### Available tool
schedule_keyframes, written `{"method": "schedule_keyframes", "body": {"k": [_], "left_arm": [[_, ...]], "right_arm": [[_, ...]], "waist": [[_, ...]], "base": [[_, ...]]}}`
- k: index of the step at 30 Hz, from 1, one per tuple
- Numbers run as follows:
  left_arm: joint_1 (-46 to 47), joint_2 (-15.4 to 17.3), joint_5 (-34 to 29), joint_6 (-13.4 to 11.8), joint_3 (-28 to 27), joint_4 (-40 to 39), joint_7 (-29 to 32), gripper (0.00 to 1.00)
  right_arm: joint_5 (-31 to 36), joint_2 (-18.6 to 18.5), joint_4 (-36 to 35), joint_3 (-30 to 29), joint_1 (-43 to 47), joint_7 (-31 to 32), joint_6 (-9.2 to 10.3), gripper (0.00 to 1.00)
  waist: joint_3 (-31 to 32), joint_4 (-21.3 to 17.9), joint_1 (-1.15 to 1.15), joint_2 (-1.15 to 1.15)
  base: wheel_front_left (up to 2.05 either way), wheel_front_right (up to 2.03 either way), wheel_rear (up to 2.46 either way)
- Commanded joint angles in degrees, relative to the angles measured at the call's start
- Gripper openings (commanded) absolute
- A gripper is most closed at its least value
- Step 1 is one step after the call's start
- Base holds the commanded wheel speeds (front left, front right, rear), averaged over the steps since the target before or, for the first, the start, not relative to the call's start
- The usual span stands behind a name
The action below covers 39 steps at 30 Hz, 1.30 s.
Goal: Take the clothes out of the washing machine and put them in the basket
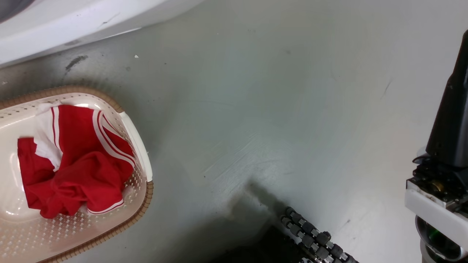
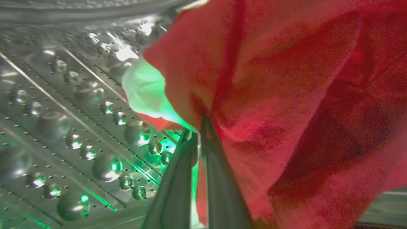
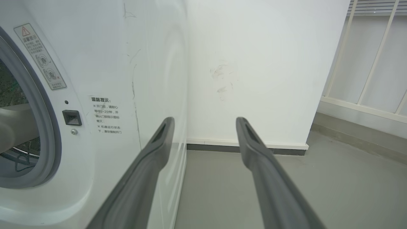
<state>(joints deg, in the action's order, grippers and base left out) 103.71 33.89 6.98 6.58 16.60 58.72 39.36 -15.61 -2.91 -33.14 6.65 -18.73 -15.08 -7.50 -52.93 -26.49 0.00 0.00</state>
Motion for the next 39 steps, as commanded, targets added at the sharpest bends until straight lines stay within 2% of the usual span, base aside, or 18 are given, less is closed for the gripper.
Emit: {"method": "schedule_keyframes", "body": {"k": [1, 16, 17, 30, 39], "left_arm": [[-0.1, 0.0, 0.6, 0.3, 0.3, 0.4, -0.7, 0.0], [-9.1, -2.1, 8.3, 0.8, 3.6, 2.1, -11.3, 0.0], [-12.5, -2.2, 11.0, 0.8, 5.0, 1.4, -13.9, 0.0], [-29.5, -1.3, 21.7, 0.8, 8.8, -3.1, -27.2, 0.0], [-41.9, -2.7, 23.9, 0.0, 9.0, -7.6, -39.2, 0.0]], "right_arm": [[0.4, 0.0, 0.2, 0.3, -0.8, -0.1, 0.02, 1.0], [3.5, 0.0, 2.5, 0.9, 0.9, -0.1, 0.02, 1.0], [4.2, 0.1, 3.1, 1.1, 1.5, -0.1, 0.02, 1.0], [7.1, 0.0, 6.0, 2.0, 4.8, -0.1, 0.02, 1.0], [10.3, 0.0, 8.6, 2.6, 8.8, -0.1, 0.02, 1.0]], "waist": [[1.0, 0.4, 0.0, 0.0], [8.3, 3.5, 0.0, 0.0], [10.2, 4.1, 0.0, 0.0], [19.4, 6.3, 0.0, 0.0], [26.9, 8.7, 0.0, 0.0]], "base": [[0.0, 0.0, 0.0], [0.0, 0.0, 0.0], [0.0, 0.0, 0.0], [0.0, 0.0, 0.0], [0.0, 0.0, 0.0]]}}
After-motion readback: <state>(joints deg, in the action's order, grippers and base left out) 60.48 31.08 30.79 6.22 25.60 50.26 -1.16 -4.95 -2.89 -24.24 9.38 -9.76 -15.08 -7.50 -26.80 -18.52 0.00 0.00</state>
